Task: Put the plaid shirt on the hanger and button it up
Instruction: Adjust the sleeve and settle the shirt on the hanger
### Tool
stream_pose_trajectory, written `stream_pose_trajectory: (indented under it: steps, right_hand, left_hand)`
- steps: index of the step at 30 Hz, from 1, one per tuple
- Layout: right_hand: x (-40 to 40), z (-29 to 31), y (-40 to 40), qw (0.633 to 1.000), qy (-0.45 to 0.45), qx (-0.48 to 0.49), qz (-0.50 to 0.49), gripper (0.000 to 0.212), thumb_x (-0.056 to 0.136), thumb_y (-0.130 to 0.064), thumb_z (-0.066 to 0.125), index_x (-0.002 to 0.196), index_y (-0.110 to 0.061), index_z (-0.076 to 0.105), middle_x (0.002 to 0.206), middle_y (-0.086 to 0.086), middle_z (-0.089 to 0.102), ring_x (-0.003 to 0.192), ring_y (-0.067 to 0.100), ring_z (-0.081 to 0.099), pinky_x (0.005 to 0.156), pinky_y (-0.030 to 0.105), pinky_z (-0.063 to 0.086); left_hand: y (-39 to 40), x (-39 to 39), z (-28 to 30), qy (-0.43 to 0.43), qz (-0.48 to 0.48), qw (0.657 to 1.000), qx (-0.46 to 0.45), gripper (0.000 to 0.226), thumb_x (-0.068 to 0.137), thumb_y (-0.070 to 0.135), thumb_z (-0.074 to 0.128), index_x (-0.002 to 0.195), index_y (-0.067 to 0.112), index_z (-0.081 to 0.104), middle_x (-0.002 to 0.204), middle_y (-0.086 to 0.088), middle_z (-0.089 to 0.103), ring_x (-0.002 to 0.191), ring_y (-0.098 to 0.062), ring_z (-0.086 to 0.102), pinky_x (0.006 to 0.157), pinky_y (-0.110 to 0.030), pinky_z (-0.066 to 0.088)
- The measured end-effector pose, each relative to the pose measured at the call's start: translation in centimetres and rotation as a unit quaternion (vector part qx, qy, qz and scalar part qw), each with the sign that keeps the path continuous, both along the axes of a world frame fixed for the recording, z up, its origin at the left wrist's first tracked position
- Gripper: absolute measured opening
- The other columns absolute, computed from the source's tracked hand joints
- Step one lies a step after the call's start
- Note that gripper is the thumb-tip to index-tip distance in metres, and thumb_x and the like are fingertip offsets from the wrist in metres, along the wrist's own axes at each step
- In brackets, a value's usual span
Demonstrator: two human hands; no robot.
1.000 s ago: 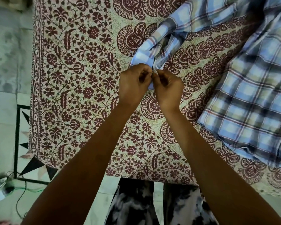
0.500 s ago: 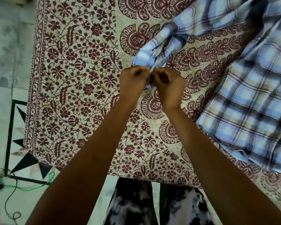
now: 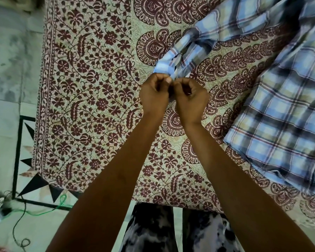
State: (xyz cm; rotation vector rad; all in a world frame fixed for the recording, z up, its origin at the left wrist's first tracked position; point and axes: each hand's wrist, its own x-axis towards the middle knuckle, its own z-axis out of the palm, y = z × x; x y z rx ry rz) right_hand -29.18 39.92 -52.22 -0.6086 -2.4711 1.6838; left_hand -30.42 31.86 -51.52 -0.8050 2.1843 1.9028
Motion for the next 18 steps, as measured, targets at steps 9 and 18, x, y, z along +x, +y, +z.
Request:
stream_pose_trajectory:
  steps: [9,18]
  right_hand:
    - [-0.7,0.7,0.4,0.934,-0.136,-0.328,-0.051,0.015,0.086,0.003,0.057,0.075,-0.006,0.064,0.055,-0.011,0.066,0.054,0.001,0.061,0.056,0.016,0.052]
    - [0.1,0.9,1.1,0.880,-0.196,-0.431,-0.018,0.021,0.093,0.000,0.045,0.079,-0.012,0.055,0.082,-0.004,0.067,0.084,0.012,0.062,0.083,0.025,0.053]
  left_hand:
    - [-2.4,0.0,-1.7,0.203,-0.196,0.881,-0.380,0.017,0.089,0.029,0.052,0.104,0.020,0.053,0.096,-0.014,0.066,0.080,-0.026,0.063,0.062,-0.033,0.053]
    - [-4.7,-1.7,0.6,-0.022,-0.097,0.995,0.002,0.027,0.085,0.022,0.063,0.109,0.008,0.060,0.106,-0.014,0.067,0.093,-0.022,0.065,0.084,-0.040,0.055]
